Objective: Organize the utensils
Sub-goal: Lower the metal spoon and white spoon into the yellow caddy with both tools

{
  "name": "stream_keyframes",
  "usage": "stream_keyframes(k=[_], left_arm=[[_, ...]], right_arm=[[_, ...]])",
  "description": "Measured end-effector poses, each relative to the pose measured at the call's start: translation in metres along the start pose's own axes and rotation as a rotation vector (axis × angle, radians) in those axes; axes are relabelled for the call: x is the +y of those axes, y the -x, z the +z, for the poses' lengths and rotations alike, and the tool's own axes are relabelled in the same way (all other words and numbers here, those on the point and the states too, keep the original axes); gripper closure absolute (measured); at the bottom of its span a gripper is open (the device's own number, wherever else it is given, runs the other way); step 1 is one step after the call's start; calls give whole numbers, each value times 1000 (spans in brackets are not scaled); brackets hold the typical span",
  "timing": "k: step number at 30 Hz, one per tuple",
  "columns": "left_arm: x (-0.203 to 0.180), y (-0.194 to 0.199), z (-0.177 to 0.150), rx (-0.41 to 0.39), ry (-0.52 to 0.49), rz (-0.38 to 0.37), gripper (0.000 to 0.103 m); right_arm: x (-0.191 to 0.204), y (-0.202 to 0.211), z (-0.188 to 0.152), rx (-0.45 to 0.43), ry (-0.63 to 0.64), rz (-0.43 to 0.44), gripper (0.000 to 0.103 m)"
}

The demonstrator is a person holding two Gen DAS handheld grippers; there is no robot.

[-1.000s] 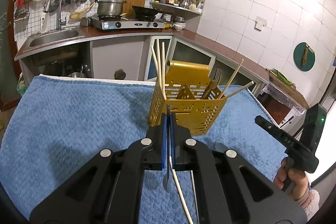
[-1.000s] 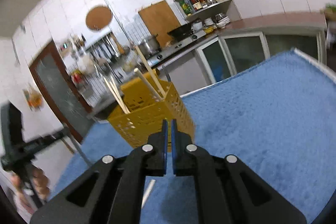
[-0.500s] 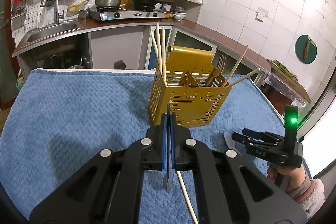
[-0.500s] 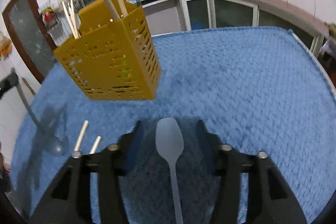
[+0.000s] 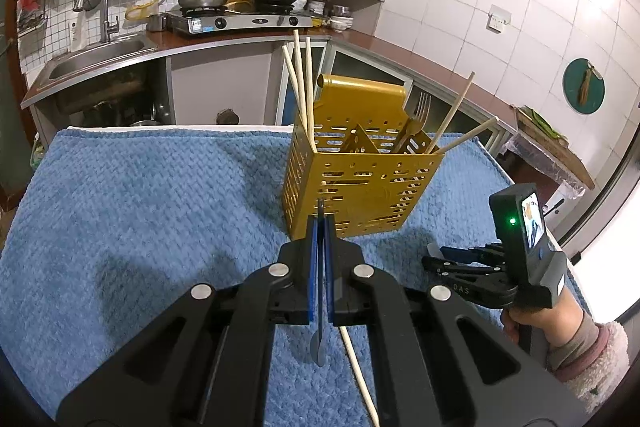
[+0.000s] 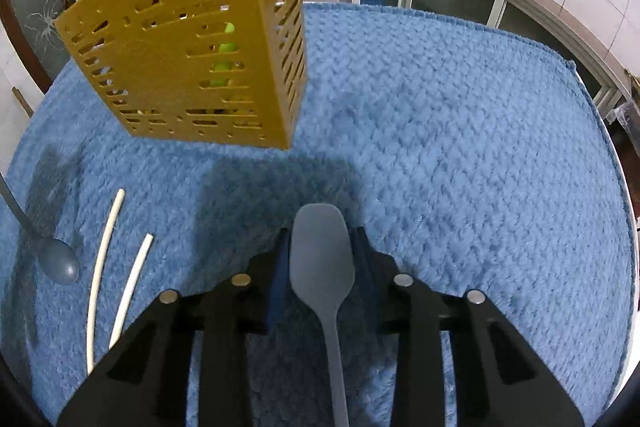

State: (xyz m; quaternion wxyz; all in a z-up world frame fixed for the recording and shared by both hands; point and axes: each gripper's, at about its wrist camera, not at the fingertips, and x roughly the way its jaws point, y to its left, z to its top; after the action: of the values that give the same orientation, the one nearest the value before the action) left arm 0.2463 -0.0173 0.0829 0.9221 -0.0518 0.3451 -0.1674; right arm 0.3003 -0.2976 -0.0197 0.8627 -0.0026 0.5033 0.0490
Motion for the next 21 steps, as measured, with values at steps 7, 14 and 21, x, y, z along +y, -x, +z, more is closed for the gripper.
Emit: stream_keyframes(k=[7, 14, 21], left_arm=[[0, -1, 0, -1, -2, -1, 101], [-3, 0, 2, -18, -14, -1, 101], [-8, 12, 15, -64, -24, 1, 101]], right_arm=[[-8, 31, -4, -101, -39, 16, 72], [-10, 98, -7, -330, -85, 80, 72], [-4, 155, 3, -534, -84, 108, 72]])
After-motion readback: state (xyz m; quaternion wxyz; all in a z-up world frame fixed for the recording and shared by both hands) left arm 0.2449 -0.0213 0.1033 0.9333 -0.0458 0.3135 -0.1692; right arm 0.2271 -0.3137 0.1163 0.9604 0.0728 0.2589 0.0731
